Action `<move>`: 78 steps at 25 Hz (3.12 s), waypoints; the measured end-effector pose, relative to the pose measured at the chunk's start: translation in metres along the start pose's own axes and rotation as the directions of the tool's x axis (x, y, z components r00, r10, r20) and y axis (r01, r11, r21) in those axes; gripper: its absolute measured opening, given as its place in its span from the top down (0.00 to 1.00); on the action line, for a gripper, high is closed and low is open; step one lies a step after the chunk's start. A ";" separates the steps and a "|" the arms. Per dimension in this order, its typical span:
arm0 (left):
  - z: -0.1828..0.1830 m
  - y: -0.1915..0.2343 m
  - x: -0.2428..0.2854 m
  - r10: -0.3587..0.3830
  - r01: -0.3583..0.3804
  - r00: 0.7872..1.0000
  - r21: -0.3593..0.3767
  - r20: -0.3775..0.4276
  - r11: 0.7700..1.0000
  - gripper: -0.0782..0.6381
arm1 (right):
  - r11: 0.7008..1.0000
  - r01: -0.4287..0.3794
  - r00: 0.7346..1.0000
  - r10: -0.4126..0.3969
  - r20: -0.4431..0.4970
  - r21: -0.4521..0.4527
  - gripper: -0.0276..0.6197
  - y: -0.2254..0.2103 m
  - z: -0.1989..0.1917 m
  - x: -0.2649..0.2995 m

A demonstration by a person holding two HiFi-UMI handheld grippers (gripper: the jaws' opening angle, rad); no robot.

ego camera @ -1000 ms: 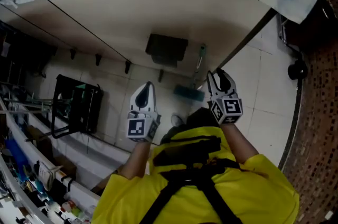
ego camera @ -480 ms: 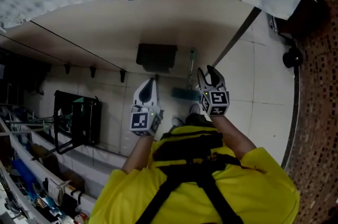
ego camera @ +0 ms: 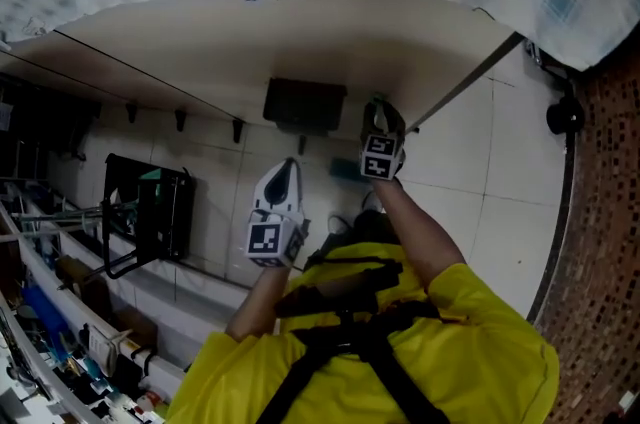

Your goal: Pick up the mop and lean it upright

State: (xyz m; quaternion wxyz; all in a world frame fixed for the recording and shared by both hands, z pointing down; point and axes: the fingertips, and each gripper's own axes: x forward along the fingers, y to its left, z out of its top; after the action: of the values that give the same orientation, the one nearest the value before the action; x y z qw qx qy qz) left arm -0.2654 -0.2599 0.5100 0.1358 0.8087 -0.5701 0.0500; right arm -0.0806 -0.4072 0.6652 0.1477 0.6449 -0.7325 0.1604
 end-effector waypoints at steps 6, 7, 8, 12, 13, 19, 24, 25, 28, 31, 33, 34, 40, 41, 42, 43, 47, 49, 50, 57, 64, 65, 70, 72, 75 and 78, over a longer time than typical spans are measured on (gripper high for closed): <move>-0.004 0.021 -0.010 0.063 -0.063 0.998 -0.024 -0.008 0.998 0.89 | 1.000 0.003 1.000 -0.003 0.010 -0.026 0.78 0.006 -0.001 0.004; -0.003 0.023 -0.012 0.070 -0.070 0.998 -0.028 -0.003 0.997 0.89 | 0.999 -0.010 1.000 0.010 0.004 -0.030 0.78 0.007 -0.001 -0.001; -0.001 0.025 -0.014 0.076 -0.076 0.997 -0.029 0.003 0.997 0.89 | 0.999 -0.025 1.000 0.025 0.001 -0.032 0.79 0.009 -0.002 -0.007; 0.009 0.031 -0.020 0.092 -0.090 0.995 -0.032 0.036 0.995 0.89 | 0.990 -0.123 0.992 0.125 0.026 -0.070 0.79 0.022 0.003 -0.053; 0.011 0.033 -0.023 0.094 -0.092 0.995 -0.034 0.046 0.995 0.89 | 0.985 -0.150 0.987 0.153 0.037 -0.082 0.79 0.024 0.008 -0.069; 0.030 0.043 -0.031 0.085 -0.085 0.991 -0.004 0.106 0.996 0.89 | 0.960 -0.245 0.943 0.269 0.197 -0.138 0.79 0.023 0.102 -0.171; 0.062 0.039 -0.039 0.051 -0.055 0.985 0.019 0.164 0.998 0.89 | 0.943 -0.285 0.882 0.329 0.338 -0.173 0.79 0.025 0.192 -0.231; 0.067 0.037 -0.040 0.043 -0.047 0.985 0.022 0.169 0.999 0.89 | 0.941 -0.289 0.871 0.334 0.361 -0.175 0.79 0.026 0.204 -0.239; 0.080 0.032 -0.039 0.025 -0.032 0.982 0.039 0.186 0.999 0.89 | 0.937 -0.291 0.844 0.347 0.410 -0.193 0.80 0.027 0.227 -0.255; 0.081 0.031 -0.039 0.015 -0.027 0.978 0.051 0.207 0.998 0.89 | 0.934 -0.299 0.833 0.356 0.424 -0.197 0.80 0.030 0.232 -0.262; 0.080 0.032 -0.041 0.016 -0.025 0.977 0.036 0.215 0.999 0.89 | 0.933 -0.310 0.836 0.359 0.415 -0.184 0.80 0.033 0.232 -0.263; 0.081 0.033 -0.042 0.018 -0.025 0.975 0.029 0.220 0.999 0.89 | 0.932 -0.314 0.837 0.361 0.411 -0.179 0.80 0.034 0.231 -0.263; 0.081 0.032 -0.044 0.015 -0.019 0.981 0.019 0.192 1.000 0.89 | 0.932 -0.332 0.847 0.363 0.389 -0.147 0.80 0.035 0.224 -0.261; 0.080 0.032 -0.043 0.009 -0.014 0.980 0.026 0.198 1.000 0.89 | 0.931 -0.338 0.848 0.365 0.384 -0.140 0.80 0.036 0.223 -0.261; 0.079 0.032 -0.043 0.005 -0.011 0.978 0.031 0.207 0.999 0.89 | 0.929 -0.342 0.847 0.369 0.382 -0.139 0.80 0.037 0.221 -0.261; 0.079 0.032 -0.043 0.003 -0.010 0.977 0.034 0.215 0.999 0.89 | 0.928 -0.346 0.846 0.373 0.380 -0.141 0.80 0.038 0.219 -0.260; 0.071 0.029 -0.043 -0.002 -0.004 0.984 0.031 0.176 1.000 0.89 | 0.926 -0.350 0.853 0.377 0.361 -0.140 0.80 0.041 0.196 -0.247; 0.063 0.027 -0.042 -0.008 0.005 0.986 0.019 0.168 1.000 0.89 | 0.927 -0.349 0.870 0.374 0.320 -0.135 0.80 0.039 0.166 -0.227; 0.060 0.026 -0.041 -0.013 0.011 0.986 0.018 0.166 1.000 0.89 | 0.927 -0.350 0.879 0.374 0.295 -0.132 0.80 0.038 0.147 -0.215; 0.046 0.015 -0.041 -0.037 0.031 0.990 0.044 0.139 0.999 0.89 | 0.937 -0.333 0.923 0.347 0.163 -0.109 0.80 0.027 0.026 -0.147; 0.037 0.013 -0.042 -0.030 0.025 0.995 0.044 0.100 0.999 0.89 | 0.948 -0.298 0.949 0.307 0.069 -0.111 0.80 0.013 -0.024 -0.091; 0.036 0.013 -0.042 -0.028 0.023 0.995 0.047 0.096 0.999 0.89 | 0.949 -0.296 0.950 0.304 0.073 -0.108 0.80 0.012 -0.025 -0.083; 0.028 0.014 -0.036 -0.021 0.019 0.998 0.034 0.057 0.999 0.89 | 0.961 -0.256 0.965 0.261 0.031 -0.103 0.79 0.002 -0.018 -0.035; 0.025 0.013 -0.033 -0.023 0.021 0.998 0.026 0.059 0.999 0.89 | 0.968 -0.232 0.972 0.234 0.003 -0.095 0.79 -0.002 -0.015 -0.022; 0.030 0.011 -0.027 -0.025 0.023 0.996 0.023 0.081 0.999 0.89 | 0.976 -0.196 0.980 0.197 0.000 -0.095 0.79 -0.006 -0.010 -0.013; 0.030 0.011 -0.022 -0.029 0.027 0.996 0.027 0.081 0.999 0.89 | 0.978 -0.187 0.982 0.188 0.009 -0.090 0.72 -0.008 -0.006 -0.008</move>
State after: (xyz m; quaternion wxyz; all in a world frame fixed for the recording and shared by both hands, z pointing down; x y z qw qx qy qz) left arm -0.2857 -0.2514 0.4782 0.1024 0.8197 -0.5631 0.0225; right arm -0.0717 -0.3984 0.6680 0.1541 0.5672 -0.7976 0.1354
